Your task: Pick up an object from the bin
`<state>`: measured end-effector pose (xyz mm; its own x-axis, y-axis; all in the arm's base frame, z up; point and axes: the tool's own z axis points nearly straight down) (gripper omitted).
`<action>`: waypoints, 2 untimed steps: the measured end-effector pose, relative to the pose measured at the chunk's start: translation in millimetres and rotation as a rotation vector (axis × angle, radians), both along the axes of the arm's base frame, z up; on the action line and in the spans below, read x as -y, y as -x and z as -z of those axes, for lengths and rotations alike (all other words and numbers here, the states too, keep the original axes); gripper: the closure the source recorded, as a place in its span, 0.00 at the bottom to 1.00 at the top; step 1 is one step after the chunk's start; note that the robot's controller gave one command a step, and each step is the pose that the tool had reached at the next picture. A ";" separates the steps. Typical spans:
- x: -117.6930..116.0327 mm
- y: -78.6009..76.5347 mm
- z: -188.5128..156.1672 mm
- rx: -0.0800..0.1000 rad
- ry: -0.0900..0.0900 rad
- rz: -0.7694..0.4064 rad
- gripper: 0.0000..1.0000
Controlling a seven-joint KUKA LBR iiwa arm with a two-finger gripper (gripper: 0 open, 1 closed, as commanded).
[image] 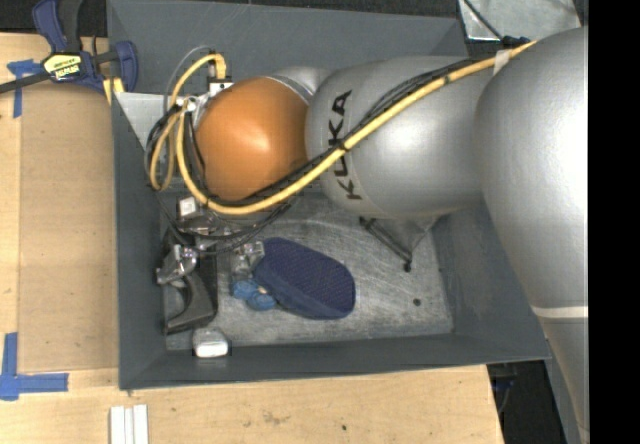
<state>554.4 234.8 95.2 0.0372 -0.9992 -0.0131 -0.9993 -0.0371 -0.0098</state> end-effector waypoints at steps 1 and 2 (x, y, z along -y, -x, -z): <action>2.6 1.1 7.9 0.005 0.002 -0.348 0.00; -0.8 2.5 6.1 0.002 -0.003 -0.350 1.00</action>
Offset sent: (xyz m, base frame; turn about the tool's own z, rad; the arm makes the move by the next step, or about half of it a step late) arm -0.0044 -0.0121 -0.0252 -0.4341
